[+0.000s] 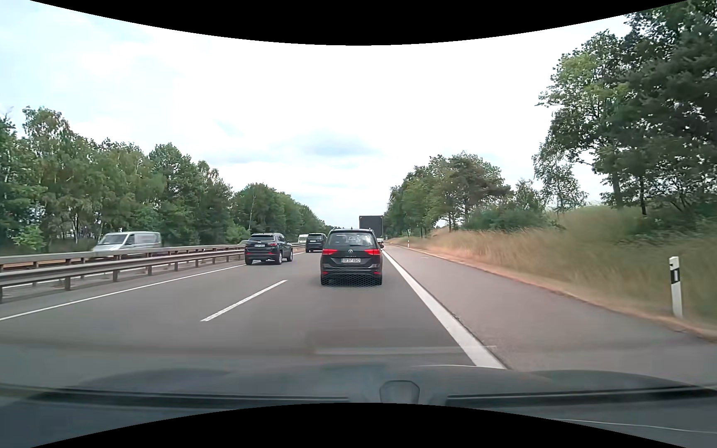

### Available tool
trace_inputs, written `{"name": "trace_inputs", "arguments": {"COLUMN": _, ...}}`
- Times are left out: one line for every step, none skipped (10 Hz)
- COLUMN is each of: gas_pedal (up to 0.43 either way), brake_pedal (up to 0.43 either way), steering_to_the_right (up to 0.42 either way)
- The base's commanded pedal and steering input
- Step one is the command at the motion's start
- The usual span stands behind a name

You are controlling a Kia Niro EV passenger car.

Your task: Follow the waypoints while adhering to traffic rules and regulations

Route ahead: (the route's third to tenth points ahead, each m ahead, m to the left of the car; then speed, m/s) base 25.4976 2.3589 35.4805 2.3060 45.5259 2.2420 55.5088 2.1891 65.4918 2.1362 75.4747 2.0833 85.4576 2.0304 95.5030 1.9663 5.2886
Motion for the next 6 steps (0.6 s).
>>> {"name": "trace_inputs", "arguments": {"gas_pedal": 0.11, "brake_pedal": 0.0, "steering_to_the_right": -0.004}}
{"name": "trace_inputs", "arguments": {"gas_pedal": 0.11, "brake_pedal": 0.0, "steering_to_the_right": -0.004}}
{"name": "trace_inputs", "arguments": {"gas_pedal": 0.11, "brake_pedal": 0.0, "steering_to_the_right": -0.003}}
{"name": "trace_inputs", "arguments": {"gas_pedal": 0.118, "brake_pedal": 0.0, "steering_to_the_right": -0.003}}
{"name": "trace_inputs", "arguments": {"gas_pedal": 0.118, "brake_pedal": 0.0, "steering_to_the_right": -0.003}}
{"name": "trace_inputs", "arguments": {"gas_pedal": 0.118, "brake_pedal": 0.0, "steering_to_the_right": -0.003}}
